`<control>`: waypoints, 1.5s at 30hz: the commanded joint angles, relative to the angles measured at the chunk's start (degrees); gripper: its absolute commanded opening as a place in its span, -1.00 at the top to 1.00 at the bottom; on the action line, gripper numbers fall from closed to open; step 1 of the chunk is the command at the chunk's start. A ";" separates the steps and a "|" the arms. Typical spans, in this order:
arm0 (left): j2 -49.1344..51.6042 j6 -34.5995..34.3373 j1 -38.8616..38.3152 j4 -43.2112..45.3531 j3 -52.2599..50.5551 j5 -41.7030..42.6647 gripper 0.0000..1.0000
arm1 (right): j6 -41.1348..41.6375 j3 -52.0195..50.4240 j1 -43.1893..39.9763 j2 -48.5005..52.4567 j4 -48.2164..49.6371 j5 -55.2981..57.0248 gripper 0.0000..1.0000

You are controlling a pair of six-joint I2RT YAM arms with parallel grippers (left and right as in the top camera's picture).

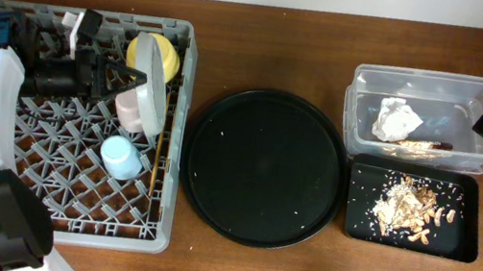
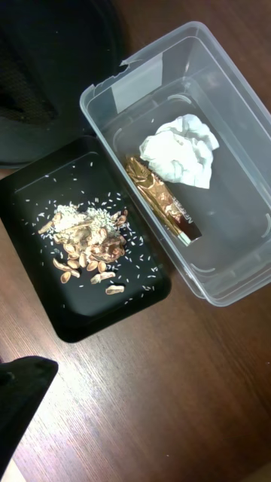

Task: Sort waste into correct bins and load items into the dishwasher rack
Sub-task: 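Lift the white plate and carry it into the rack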

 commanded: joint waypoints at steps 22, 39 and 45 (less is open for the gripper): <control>0.09 3.45 -6.73 1.66 -1.73 -9.77 1.00 | -0.35 0.42 -0.04 0.22 0.00 0.70 -0.97; 8.85 3.45 -2.16 6.58 -1.73 -8.22 0.44 | -0.35 0.42 -0.04 0.22 0.00 0.70 -0.98; 8.85 3.23 2.54 6.56 -1.70 -8.46 -0.22 | -0.35 0.42 -0.04 0.22 0.00 0.70 -0.97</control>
